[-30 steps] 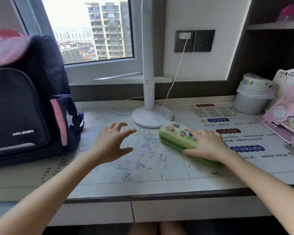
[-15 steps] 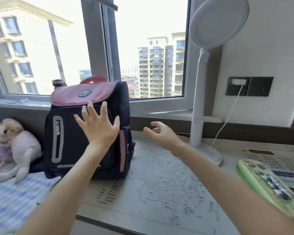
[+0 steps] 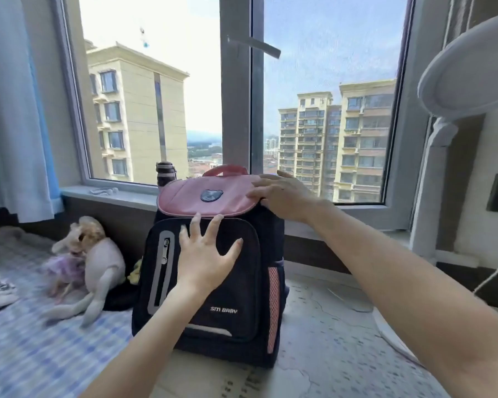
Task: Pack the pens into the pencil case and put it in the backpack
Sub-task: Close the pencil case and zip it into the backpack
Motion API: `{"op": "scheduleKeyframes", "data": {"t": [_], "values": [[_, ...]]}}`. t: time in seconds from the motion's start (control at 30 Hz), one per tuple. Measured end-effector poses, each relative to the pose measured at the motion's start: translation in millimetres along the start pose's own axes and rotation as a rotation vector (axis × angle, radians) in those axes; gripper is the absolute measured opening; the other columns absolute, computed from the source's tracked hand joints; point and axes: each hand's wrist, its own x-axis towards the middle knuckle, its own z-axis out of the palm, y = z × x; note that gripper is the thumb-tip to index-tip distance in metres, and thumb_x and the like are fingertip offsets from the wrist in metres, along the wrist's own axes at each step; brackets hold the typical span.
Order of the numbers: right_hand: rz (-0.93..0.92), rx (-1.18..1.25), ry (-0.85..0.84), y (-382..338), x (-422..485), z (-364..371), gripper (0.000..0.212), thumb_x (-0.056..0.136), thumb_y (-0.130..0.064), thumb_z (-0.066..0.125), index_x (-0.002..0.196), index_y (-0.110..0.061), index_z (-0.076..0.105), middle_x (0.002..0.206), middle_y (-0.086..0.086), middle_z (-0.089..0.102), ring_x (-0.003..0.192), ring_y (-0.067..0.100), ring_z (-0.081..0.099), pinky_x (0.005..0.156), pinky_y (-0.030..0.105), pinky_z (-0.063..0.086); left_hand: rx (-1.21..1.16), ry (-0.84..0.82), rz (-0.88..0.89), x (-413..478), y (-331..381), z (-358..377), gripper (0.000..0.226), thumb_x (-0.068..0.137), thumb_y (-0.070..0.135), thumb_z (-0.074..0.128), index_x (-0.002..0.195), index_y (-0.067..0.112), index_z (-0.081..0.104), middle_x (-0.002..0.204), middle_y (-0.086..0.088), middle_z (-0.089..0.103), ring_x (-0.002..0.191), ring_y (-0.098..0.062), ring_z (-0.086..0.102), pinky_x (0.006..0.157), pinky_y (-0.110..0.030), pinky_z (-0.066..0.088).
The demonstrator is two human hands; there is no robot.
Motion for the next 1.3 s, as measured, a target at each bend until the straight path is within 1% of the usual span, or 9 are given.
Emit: {"op": "scheduleKeyframes", "data": {"t": [0.1,0.17,0.3,0.43,0.6,0.8,1.0,1.13,1.3], "values": [[-0.147,-0.090,0.016,0.2,-0.4,-1.9,0.026,0.093,-0.025,0.049,0.118,-0.021,0.058,0.125,-0.005,0.059,0.123,0.014,0.048,0.113,0.037,0.016,-0.031,0.018,0.034,0.5,-2.2,-1.9,0.061,0.079,0.052,0.058,0.133,0.030,0.038,0.145,-0.005,0.026,0.135,-0.037,0.020,0.111,-0.045,0.027],[-0.244,-0.181,0.110,-7.4,0.6,-2.4,0.008,0.087,-0.021,0.062,0.091,-0.015,0.065,0.095,-0.001,0.070,0.092,0.017,0.064,0.108,0.038,0.031,-0.127,0.057,0.047,-3.3,-0.4,-6.0,0.053,0.078,0.047,0.063,0.123,0.025,0.045,0.136,-0.003,0.035,0.128,-0.033,0.030,0.106,-0.040,0.030],[-0.321,-0.227,0.327,-27.5,-14.3,-8.2,0.017,0.068,0.007,0.068,0.064,-0.007,0.060,0.059,0.006,0.063,0.054,0.022,0.058,0.073,0.031,0.053,-0.269,0.117,0.072,-20.2,2.1,-22.0,0.040,0.079,0.045,0.063,0.107,0.019,0.053,0.128,0.000,0.040,0.120,-0.025,0.041,0.100,-0.030,0.032],[-0.336,-0.197,0.506,-51.0,-52.6,-24.2,0.016,0.074,0.007,0.052,0.065,-0.006,0.057,0.061,0.008,0.059,0.054,0.024,0.057,0.074,0.038,0.056,-0.316,0.116,0.107,-49.2,8.5,-40.4,0.024,0.083,0.041,0.061,0.096,0.023,0.051,0.134,0.000,0.036,0.124,-0.018,0.039,0.096,-0.023,0.029],[-0.258,-0.204,0.548,-66.8,-116.4,-59.3,0.016,0.074,-0.002,0.064,0.063,-0.010,0.055,0.058,0.002,0.054,0.048,0.021,0.052,0.048,0.029,0.047,-0.431,0.065,0.230,-81.0,39.1,-59.9,0.041,0.071,0.059,0.055,0.088,0.021,0.048,0.127,0.004,0.042,0.105,0.026,0.029,0.084,0.005,0.020],[0.036,-0.222,0.468,-54.4,-192.4,-97.3,0.018,0.071,-0.015,0.074,0.066,-0.006,0.059,0.059,0.005,0.060,0.053,0.025,0.060,0.049,0.033,0.052,-0.541,-0.159,0.325,-93.4,102.2,-54.7,0.061,0.068,0.064,0.053,0.112,0.022,0.049,0.122,0.006,0.045,0.112,-0.003,0.043,0.088,-0.003,0.027],[0.444,-0.127,0.343,-57.5,-283.9,-58.8,0.032,0.061,-0.021,0.083,0.059,-0.010,0.052,0.052,0.006,0.058,0.042,0.028,0.058,0.036,0.026,0.038,-0.112,-0.381,0.552,-102.8,140.3,-18.4,0.061,0.081,0.055,0.057,0.136,0.037,0.035,0.140,0.012,0.046,0.126,-0.012,0.044,0.096,-0.026,0.035],[0.604,0.010,0.324,-102.4,-310.7,-28.8,0.040,0.053,-0.020,0.087,0.053,-0.013,0.048,0.046,0.002,0.055,0.036,0.024,0.054,0.034,0.021,0.033,-0.004,-0.628,0.718,-92.6,119.2,3.4,0.072,0.069,0.079,0.041,0.129,0.041,0.048,0.135,0.019,0.050,0.127,-0.003,0.044,0.113,-0.045,0.023],[0.623,0.305,0.387,-134.5,-300.0,-20.5,0.019,0.071,-0.021,0.076,0.061,-0.015,0.060,0.052,-0.002,0.062,0.047,0.018,0.059,0.047,0.023,0.041,-0.208,-0.938,0.530,-75.4,76.1,-0.8,0.051,0.055,0.085,0.053,0.103,0.068,0.051,0.120,0.047,0.044,0.125,0.013,0.038,0.109,-0.015,0.026]]}}
